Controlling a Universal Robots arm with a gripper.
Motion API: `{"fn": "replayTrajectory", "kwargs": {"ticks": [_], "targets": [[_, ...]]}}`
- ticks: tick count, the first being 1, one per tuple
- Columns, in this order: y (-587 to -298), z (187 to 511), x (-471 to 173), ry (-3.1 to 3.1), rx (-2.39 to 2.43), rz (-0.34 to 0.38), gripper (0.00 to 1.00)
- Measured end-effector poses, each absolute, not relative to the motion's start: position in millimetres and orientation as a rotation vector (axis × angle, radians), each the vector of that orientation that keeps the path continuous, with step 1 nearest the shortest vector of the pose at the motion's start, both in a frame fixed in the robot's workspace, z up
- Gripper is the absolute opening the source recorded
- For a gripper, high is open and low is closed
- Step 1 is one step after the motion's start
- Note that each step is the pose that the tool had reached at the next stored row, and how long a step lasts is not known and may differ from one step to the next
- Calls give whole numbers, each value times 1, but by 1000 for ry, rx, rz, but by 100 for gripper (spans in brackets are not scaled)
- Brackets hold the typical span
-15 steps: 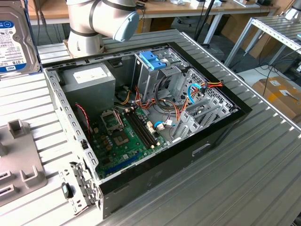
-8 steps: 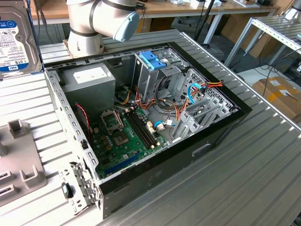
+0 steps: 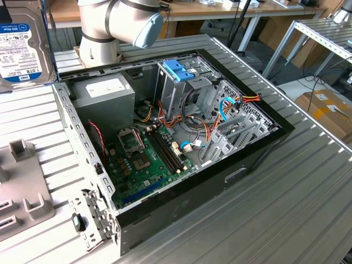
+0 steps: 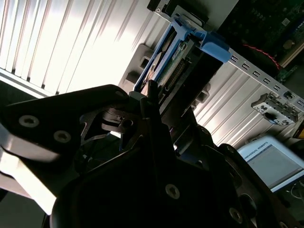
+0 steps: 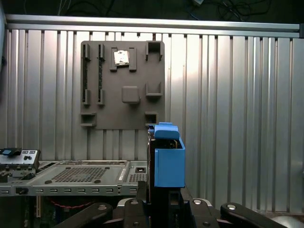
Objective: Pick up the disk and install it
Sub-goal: 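Pick up the disk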
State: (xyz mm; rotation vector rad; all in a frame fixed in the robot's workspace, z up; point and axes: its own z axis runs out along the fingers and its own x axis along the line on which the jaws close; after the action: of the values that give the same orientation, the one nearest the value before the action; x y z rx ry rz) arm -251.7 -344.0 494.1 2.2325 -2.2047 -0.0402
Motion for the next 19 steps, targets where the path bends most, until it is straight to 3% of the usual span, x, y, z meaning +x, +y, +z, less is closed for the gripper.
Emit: {"fn": "replayTrajectory", "kwargs": {"ticks": [19], "targets": [[-344, 494, -222, -2205, 2232, -40, 35]]}}
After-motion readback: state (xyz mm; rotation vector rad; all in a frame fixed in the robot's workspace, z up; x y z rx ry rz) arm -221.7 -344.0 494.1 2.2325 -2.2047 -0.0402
